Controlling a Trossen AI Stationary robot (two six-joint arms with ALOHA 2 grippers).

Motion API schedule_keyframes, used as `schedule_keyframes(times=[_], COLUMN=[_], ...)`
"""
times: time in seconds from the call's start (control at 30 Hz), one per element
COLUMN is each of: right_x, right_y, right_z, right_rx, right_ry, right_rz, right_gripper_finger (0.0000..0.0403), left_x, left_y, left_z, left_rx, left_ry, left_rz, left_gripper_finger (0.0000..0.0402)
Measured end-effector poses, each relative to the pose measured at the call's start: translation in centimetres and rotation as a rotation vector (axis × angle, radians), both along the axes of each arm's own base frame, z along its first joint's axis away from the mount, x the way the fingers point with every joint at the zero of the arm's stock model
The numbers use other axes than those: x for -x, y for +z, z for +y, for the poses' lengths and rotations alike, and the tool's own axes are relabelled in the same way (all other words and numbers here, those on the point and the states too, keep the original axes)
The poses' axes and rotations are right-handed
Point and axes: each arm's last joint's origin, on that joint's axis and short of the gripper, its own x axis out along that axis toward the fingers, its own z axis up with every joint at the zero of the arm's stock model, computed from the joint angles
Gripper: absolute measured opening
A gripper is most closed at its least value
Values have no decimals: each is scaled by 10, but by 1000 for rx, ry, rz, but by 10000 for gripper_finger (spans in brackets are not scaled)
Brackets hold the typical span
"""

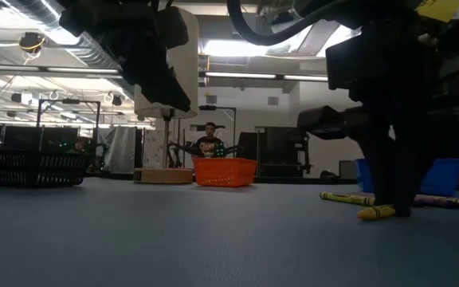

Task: Sort crayons
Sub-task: Put the yellow crayon into the orange basket

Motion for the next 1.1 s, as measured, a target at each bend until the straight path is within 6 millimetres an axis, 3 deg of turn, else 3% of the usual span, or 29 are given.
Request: schedule_keyframes(times=[0.43, 0.7, 0.87, 1.1], right_x=[1, 1, -5, -22], right_y=[7, 26, 34, 39], right_z=[-1, -9, -27, -75], right_rx=[12, 211, 463, 701], right_ry=[-3, 11, -5, -51], right_rz=[-29, -170, -262, -293], right_gripper_finger=[34, 34, 35, 35], left_x=[-1, -1, -1, -1], left_y=[2, 1, 1, 1], left_z=[0, 0, 0, 0], left_rx=[-3, -3, -3, -3], left_ry=[-3, -3, -4, -4], left_rz=[-20, -19, -19, -19], left_gripper_finger=[107, 107, 107, 107])
